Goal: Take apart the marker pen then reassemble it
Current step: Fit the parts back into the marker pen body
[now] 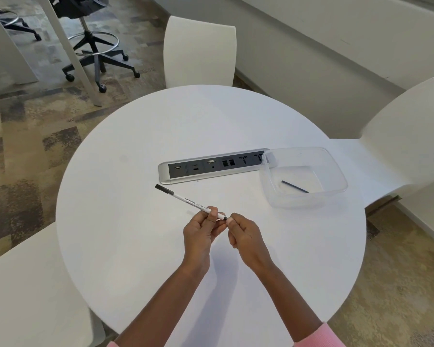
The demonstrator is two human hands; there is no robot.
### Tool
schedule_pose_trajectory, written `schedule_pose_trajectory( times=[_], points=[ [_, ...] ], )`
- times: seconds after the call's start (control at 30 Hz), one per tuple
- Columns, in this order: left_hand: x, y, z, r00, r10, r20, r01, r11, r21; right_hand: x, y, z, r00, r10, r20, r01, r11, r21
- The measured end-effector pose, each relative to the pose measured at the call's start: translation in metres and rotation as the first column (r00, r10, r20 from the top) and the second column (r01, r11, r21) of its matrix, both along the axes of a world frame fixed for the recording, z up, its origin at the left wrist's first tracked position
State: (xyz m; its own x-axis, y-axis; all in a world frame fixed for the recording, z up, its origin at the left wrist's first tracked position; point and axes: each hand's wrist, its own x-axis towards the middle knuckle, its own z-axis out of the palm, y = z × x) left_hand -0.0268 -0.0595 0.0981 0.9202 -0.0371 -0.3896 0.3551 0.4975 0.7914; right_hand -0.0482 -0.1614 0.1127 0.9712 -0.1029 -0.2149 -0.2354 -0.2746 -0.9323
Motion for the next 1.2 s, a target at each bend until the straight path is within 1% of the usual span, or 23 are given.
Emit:
schedule_pose_trajectory(
  times=[0.07,0.13,0.23,0.3,0.33,0.37,0.4,0.43,0.47,0.5,0.53,0.57,0.63,0.7,0.8,0.9,1.0,1.07,1.2],
  points=[
    [-0.001,0.000,0.001,1.000,0.001,-0.001,-0.001,1.000,-0.001,0.000,0.002,0.001,0.998,-0.029,-0.048,0.035,0.991,0.126],
    [-0.002,-0.001,0.001,1.000,0.005,0.000,-0.005,1.000,0.004,0.001,0.002,0.003,0.991,-0.036,-0.127,0.070,0.959,0.276],
    [-0.004,0.000,0.001,1.000,0.009,0.014,-0.009,1.000,0.024,0.003,-0.002,0.006,0.952,0.025,-0.306,0.140,0.852,0.505],
    [-0.005,0.001,0.001,1.000,0.011,0.010,-0.011,0.999,0.033,0.004,-0.005,0.007,0.918,0.080,-0.389,0.185,0.780,0.598],
    [-0.005,0.001,0.001,1.000,0.011,0.005,-0.012,0.999,0.036,0.004,-0.006,0.008,0.907,0.092,-0.411,0.192,0.778,0.599],
    [-0.005,0.002,0.001,1.000,0.013,0.001,-0.013,0.999,0.039,0.004,-0.006,0.008,0.905,0.088,-0.417,0.179,0.810,0.559],
    [-0.005,0.003,0.000,1.000,0.018,-0.001,-0.018,0.999,0.041,0.003,-0.006,0.008,0.914,0.064,-0.400,0.147,0.867,0.475],
    [-0.006,0.003,0.000,1.000,0.028,-0.001,-0.028,0.999,0.042,0.002,-0.004,0.007,0.937,0.030,-0.348,0.099,0.933,0.347],
    [-0.006,0.004,0.000,0.999,0.044,-0.004,-0.044,0.998,0.042,0.000,-0.003,0.004,0.964,0.002,-0.266,0.049,0.982,0.185],
    [-0.006,0.004,0.000,0.998,0.062,-0.010,-0.062,0.997,0.040,-0.003,-0.001,0.002,0.986,-0.011,-0.165,0.014,1.000,0.016],
    [-0.006,0.004,0.001,0.997,0.078,-0.015,-0.077,0.996,0.038,-0.006,0.000,-0.001,0.998,-0.006,-0.065,-0.002,0.993,-0.120],
    [-0.006,0.004,0.001,0.996,0.088,-0.016,-0.087,0.996,0.036,-0.009,0.002,-0.003,1.000,0.006,0.015,-0.003,0.980,-0.198],
    [-0.006,0.004,0.002,0.996,0.087,-0.010,-0.087,0.995,0.043,-0.012,0.003,-0.007,0.993,0.018,0.114,0.012,0.965,-0.261],
    [-0.008,0.004,0.003,0.997,0.077,-0.005,-0.077,0.996,0.043,-0.012,0.003,-0.007,0.986,0.020,0.163,0.028,0.957,-0.287],
    [-0.010,0.001,0.003,0.998,0.065,-0.001,-0.065,0.997,0.030,-0.009,0.002,-0.004,0.987,-0.028,0.158,0.061,0.976,-0.207],
    [-0.012,-0.001,0.003,0.998,0.070,0.003,-0.070,0.997,0.033,-0.007,0.001,-0.002,0.991,-0.083,0.105,0.096,0.988,-0.119],
    [-0.015,-0.002,0.001,0.996,0.083,-0.012,-0.082,0.996,0.033,-0.003,0.000,0.000,0.994,-0.111,-0.013,0.111,0.994,0.006],
    [-0.016,-0.003,0.000,0.997,0.080,-0.013,-0.079,0.996,0.034,-0.001,0.000,0.002,0.987,-0.121,-0.108,0.135,0.982,0.133],
    [-0.018,-0.002,0.000,0.999,0.039,0.026,-0.040,0.998,0.058,0.000,-0.002,0.008,0.949,-0.082,-0.303,0.197,0.906,0.374]
  ],
)
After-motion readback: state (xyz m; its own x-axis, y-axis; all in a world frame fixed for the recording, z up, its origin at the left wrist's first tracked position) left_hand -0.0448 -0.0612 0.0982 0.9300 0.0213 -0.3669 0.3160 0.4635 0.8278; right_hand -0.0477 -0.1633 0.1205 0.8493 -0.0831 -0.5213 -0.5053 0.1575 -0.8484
